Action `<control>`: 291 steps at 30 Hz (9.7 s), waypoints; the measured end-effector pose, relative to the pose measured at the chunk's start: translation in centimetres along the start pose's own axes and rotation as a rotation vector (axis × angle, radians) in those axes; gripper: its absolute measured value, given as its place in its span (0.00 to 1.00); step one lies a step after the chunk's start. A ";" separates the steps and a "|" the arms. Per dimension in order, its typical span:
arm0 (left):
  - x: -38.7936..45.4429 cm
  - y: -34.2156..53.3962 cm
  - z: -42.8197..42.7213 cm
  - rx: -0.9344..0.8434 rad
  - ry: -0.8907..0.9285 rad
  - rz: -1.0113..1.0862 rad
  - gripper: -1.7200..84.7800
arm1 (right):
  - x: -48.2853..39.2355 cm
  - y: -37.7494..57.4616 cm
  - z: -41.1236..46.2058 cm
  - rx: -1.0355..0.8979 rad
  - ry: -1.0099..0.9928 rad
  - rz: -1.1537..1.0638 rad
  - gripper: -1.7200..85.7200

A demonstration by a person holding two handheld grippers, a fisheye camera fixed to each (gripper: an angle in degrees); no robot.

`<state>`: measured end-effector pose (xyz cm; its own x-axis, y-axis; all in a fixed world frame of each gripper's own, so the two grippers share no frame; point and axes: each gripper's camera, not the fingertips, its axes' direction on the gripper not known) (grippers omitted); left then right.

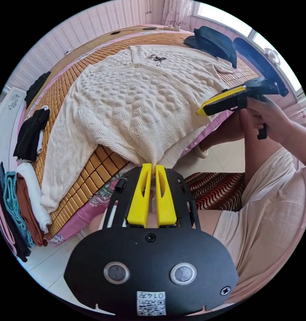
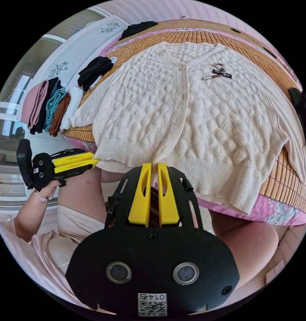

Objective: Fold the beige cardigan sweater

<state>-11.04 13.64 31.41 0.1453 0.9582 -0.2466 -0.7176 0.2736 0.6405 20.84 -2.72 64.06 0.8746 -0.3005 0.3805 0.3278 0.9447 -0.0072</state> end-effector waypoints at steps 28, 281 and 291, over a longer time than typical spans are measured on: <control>-8.1 6.4 -5.7 -0.023 0.050 -0.111 0.02 | 1.9 1.9 -3.4 -0.017 0.176 -0.104 0.04; -34.3 37.0 1.0 0.463 -0.036 -1.121 0.05 | -46.8 -16.5 19.6 -0.013 0.286 -1.039 0.06; -30.9 34.0 -5.1 0.744 0.028 -0.908 0.01 | -37.1 -18.3 10.5 0.138 -0.083 -0.808 0.02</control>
<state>-43.43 -7.06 57.07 0.3770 0.3862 -0.8419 0.2178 0.8465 0.4859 -21.41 -7.47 59.80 0.3565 -0.8892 0.2867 0.7934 0.4502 0.4098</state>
